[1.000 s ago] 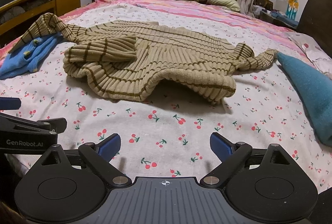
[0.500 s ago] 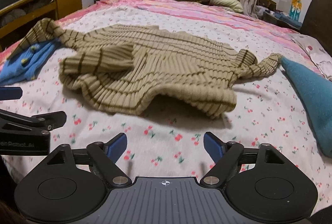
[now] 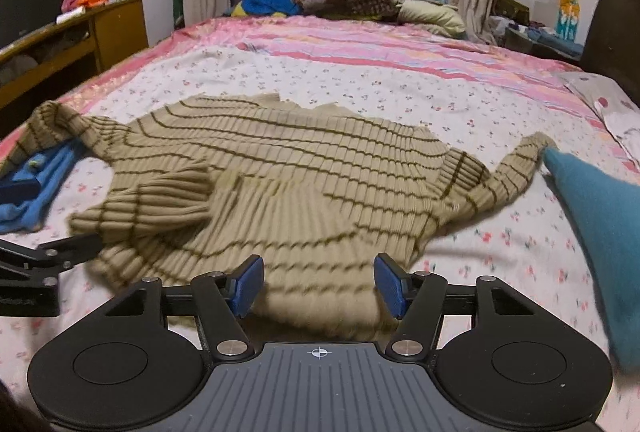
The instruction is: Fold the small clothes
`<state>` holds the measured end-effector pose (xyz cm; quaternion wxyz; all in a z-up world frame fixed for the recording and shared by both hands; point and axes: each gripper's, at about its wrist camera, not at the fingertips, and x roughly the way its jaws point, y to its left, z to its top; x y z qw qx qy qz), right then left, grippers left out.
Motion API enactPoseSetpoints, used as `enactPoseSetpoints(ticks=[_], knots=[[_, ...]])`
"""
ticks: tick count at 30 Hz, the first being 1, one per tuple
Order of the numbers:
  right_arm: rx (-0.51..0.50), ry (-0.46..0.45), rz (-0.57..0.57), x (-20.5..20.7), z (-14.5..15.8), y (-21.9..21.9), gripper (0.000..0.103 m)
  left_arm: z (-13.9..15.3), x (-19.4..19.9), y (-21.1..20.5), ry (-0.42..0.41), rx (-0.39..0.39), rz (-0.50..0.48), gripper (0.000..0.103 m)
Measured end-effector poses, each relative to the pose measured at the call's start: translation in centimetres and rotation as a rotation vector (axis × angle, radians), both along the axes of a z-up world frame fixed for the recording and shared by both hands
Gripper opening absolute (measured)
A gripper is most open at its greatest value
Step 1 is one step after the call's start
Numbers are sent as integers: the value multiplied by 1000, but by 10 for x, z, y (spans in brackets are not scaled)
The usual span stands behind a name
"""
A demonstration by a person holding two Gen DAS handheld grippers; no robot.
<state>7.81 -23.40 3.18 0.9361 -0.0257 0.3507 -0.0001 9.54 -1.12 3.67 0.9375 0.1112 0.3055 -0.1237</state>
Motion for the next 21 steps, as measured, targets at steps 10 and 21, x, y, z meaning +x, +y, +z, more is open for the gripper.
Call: enactPoseSetpoints(ticks=[10,21], knots=[[120,98,73,62,-26,-23,60,-25,38,-16,42,72,-99,96],[248,164,187,41,-14,-34,10,-19,38,42,237,-289,-104,18]])
